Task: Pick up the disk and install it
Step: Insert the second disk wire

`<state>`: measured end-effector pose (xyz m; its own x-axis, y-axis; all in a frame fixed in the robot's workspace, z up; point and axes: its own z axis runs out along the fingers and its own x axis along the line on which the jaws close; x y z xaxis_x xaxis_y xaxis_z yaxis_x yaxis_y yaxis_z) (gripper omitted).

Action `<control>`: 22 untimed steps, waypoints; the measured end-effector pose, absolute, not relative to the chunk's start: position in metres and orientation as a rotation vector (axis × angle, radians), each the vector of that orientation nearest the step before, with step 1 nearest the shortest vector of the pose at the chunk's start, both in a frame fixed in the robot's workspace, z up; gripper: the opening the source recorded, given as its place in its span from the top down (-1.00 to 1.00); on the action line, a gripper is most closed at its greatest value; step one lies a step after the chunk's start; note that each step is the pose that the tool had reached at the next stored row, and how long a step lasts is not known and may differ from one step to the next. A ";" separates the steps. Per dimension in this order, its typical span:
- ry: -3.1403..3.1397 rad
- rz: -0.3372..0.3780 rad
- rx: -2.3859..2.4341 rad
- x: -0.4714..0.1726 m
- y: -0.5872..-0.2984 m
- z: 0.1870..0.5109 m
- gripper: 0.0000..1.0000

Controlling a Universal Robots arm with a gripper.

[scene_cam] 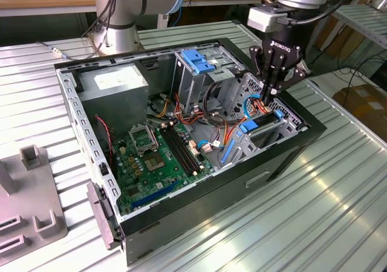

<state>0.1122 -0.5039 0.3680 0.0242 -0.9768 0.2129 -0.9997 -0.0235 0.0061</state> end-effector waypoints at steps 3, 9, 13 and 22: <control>-2.082 0.222 2.133 0.111 -0.518 0.367 0.68; -2.107 0.173 2.166 0.106 -0.528 0.366 0.68; -2.123 0.141 2.185 0.104 -0.528 0.365 0.68; -2.161 0.082 2.229 0.099 -0.536 0.362 0.68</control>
